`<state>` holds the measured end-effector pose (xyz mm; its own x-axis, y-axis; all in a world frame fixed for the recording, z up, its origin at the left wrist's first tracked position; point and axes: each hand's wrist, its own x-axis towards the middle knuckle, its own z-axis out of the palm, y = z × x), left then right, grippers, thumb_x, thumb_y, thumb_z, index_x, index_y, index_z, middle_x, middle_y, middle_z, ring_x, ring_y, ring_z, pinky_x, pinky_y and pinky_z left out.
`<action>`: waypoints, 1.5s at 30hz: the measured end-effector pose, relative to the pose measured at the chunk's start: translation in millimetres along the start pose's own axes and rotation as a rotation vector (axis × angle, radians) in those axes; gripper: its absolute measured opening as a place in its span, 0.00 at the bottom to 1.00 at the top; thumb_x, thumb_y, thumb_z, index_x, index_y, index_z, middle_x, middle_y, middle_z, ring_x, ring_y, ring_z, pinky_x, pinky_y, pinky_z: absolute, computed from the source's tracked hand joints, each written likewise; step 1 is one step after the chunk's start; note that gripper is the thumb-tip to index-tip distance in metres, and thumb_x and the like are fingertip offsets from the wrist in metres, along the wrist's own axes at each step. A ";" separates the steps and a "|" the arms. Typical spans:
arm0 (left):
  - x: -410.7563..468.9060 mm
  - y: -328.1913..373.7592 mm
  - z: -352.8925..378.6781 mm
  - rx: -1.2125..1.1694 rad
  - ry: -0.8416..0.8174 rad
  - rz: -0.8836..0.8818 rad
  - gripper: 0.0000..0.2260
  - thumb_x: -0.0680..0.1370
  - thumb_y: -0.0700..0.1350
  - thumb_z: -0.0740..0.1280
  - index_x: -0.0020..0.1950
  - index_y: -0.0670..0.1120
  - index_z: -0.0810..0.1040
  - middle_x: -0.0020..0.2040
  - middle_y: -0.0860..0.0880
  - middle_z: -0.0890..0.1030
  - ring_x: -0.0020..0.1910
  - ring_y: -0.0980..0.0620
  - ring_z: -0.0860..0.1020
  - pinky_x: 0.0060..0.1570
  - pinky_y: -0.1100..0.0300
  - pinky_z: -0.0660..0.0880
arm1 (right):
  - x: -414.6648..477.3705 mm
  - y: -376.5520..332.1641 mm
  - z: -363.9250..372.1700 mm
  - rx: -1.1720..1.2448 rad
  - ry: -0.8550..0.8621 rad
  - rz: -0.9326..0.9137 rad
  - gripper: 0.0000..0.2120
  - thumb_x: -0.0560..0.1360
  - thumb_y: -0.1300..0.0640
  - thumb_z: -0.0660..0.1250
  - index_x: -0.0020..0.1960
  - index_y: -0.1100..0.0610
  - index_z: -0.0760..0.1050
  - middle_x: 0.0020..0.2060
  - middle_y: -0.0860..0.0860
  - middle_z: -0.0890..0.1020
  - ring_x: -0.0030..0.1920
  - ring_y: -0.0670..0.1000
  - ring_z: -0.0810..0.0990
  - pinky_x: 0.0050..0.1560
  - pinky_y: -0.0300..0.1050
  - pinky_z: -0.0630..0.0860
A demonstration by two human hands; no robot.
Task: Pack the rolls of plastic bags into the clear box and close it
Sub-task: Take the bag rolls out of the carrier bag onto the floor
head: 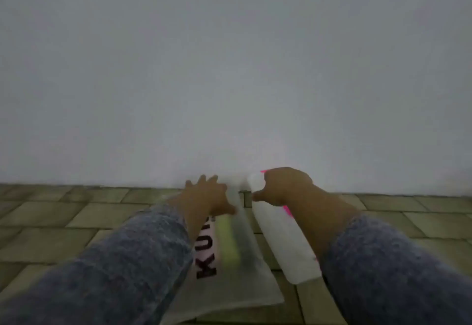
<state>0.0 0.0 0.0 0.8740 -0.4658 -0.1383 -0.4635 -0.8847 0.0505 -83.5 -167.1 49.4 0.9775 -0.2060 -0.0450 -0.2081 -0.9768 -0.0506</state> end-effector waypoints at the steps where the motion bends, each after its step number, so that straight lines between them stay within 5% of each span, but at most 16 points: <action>1: -1.9 -2.6 16.4 0.019 -0.066 -0.003 0.41 0.67 0.72 0.61 0.75 0.56 0.56 0.78 0.49 0.48 0.76 0.41 0.47 0.68 0.32 0.49 | -1.7 -3.9 11.8 -0.050 0.004 -0.021 0.31 0.64 0.30 0.63 0.59 0.48 0.71 0.53 0.51 0.80 0.51 0.56 0.79 0.53 0.53 0.75; 7: 5.2 -8.2 94.7 -0.065 -0.153 -0.066 0.55 0.50 0.84 0.50 0.72 0.66 0.37 0.78 0.54 0.41 0.76 0.43 0.44 0.64 0.28 0.46 | 4.7 -4.3 61.4 -0.125 0.220 -0.087 0.14 0.72 0.59 0.61 0.58 0.56 0.68 0.53 0.54 0.76 0.53 0.56 0.73 0.42 0.49 0.69; 12: 21.7 -6.6 90.2 -0.083 -0.324 -0.110 0.60 0.48 0.84 0.54 0.71 0.64 0.32 0.76 0.52 0.33 0.74 0.40 0.36 0.67 0.30 0.45 | 21.6 37.5 63.9 -0.068 0.208 -0.237 0.19 0.68 0.64 0.63 0.58 0.54 0.66 0.51 0.52 0.74 0.48 0.53 0.72 0.44 0.51 0.75; 18: 25.2 -1.3 79.8 -0.045 -0.388 -0.098 0.57 0.56 0.80 0.59 0.73 0.59 0.30 0.76 0.49 0.32 0.74 0.36 0.38 0.71 0.40 0.47 | 24.4 69.6 67.4 0.036 0.212 -0.298 0.20 0.66 0.64 0.62 0.57 0.52 0.66 0.52 0.51 0.73 0.45 0.50 0.68 0.44 0.49 0.73; 21: 21.9 -2.2 80.1 -0.053 -0.382 -0.107 0.58 0.55 0.81 0.57 0.73 0.59 0.30 0.76 0.48 0.33 0.74 0.36 0.36 0.71 0.39 0.45 | 18.8 82.3 70.8 0.039 0.256 -0.372 0.21 0.66 0.66 0.62 0.57 0.53 0.69 0.53 0.51 0.76 0.50 0.54 0.73 0.55 0.50 0.71; 23: 18.9 -2.1 82.5 -0.045 -0.373 -0.116 0.58 0.55 0.82 0.55 0.73 0.59 0.30 0.76 0.47 0.34 0.73 0.35 0.34 0.71 0.37 0.42 | 17.4 90.0 72.9 -0.021 0.279 -0.383 0.23 0.66 0.68 0.62 0.59 0.53 0.71 0.58 0.51 0.77 0.60 0.55 0.73 0.69 0.54 0.59; 27: 12.7 -0.6 84.5 -0.086 -0.315 -0.101 0.56 0.57 0.81 0.56 0.74 0.58 0.34 0.77 0.46 0.36 0.73 0.35 0.36 0.71 0.36 0.42 | 18.2 105.8 74.5 -0.189 0.373 -0.234 0.29 0.68 0.65 0.65 0.66 0.48 0.67 0.71 0.50 0.67 0.72 0.55 0.61 0.72 0.66 0.46; 31: 6.3 -3.0 82.7 -0.104 -0.214 -0.060 0.50 0.59 0.80 0.56 0.74 0.61 0.41 0.78 0.48 0.41 0.76 0.40 0.42 0.68 0.32 0.49 | 8.7 100.7 77.3 -0.128 0.459 -0.031 0.35 0.64 0.61 0.69 0.69 0.50 0.63 0.71 0.58 0.63 0.70 0.61 0.62 0.68 0.66 0.56; 34: 2.7 -9.3 84.0 -0.039 -0.155 0.016 0.43 0.66 0.75 0.56 0.75 0.62 0.42 0.78 0.53 0.40 0.76 0.46 0.43 0.66 0.30 0.49 | -10.1 73.2 85.8 0.131 0.630 -0.125 0.19 0.65 0.57 0.69 0.55 0.53 0.71 0.52 0.55 0.76 0.49 0.56 0.75 0.46 0.50 0.72; 36: 1.2 -14.3 85.5 -0.012 -0.154 0.062 0.40 0.70 0.73 0.55 0.75 0.60 0.44 0.78 0.54 0.42 0.76 0.48 0.44 0.68 0.32 0.51 | -25.2 49.4 91.8 0.332 0.321 -0.056 0.12 0.69 0.47 0.69 0.47 0.50 0.69 0.41 0.49 0.76 0.39 0.47 0.73 0.37 0.43 0.70; 38: -2.6 -18.8 88.3 0.014 -0.181 0.073 0.39 0.71 0.73 0.53 0.76 0.59 0.43 0.78 0.54 0.44 0.76 0.49 0.46 0.68 0.35 0.53 | -40.8 26.8 103.5 0.356 -0.198 0.041 0.21 0.66 0.39 0.71 0.48 0.51 0.69 0.38 0.47 0.74 0.36 0.46 0.73 0.33 0.42 0.71; 40: -8.3 -22.9 90.1 -0.021 -0.214 0.057 0.40 0.71 0.73 0.52 0.76 0.57 0.42 0.78 0.54 0.44 0.76 0.49 0.46 0.70 0.38 0.53 | -57.4 9.9 114.4 0.375 -0.525 0.085 0.29 0.64 0.41 0.74 0.57 0.54 0.68 0.42 0.48 0.75 0.35 0.47 0.78 0.31 0.42 0.77; 42: -14.7 -24.2 88.4 -0.082 -0.228 0.020 0.41 0.71 0.73 0.52 0.77 0.55 0.43 0.78 0.52 0.43 0.76 0.49 0.46 0.71 0.40 0.52 | -67.9 6.3 120.4 0.462 -0.587 0.097 0.27 0.67 0.52 0.75 0.61 0.54 0.66 0.45 0.50 0.74 0.36 0.49 0.81 0.30 0.41 0.79; 45: -24.1 -13.7 84.8 -0.045 -0.256 -0.055 0.40 0.73 0.72 0.51 0.78 0.53 0.45 0.78 0.48 0.46 0.76 0.46 0.49 0.72 0.44 0.52 | -67.7 21.9 116.2 0.756 -0.474 0.153 0.14 0.68 0.62 0.70 0.51 0.53 0.74 0.43 0.54 0.79 0.37 0.52 0.81 0.33 0.43 0.80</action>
<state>-27.1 25.1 -81.2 0.8294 -0.4022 -0.3878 -0.4046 -0.9110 0.0794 -158.1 -167.7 -64.7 0.8558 -0.1216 -0.5028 -0.4650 -0.6066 -0.6448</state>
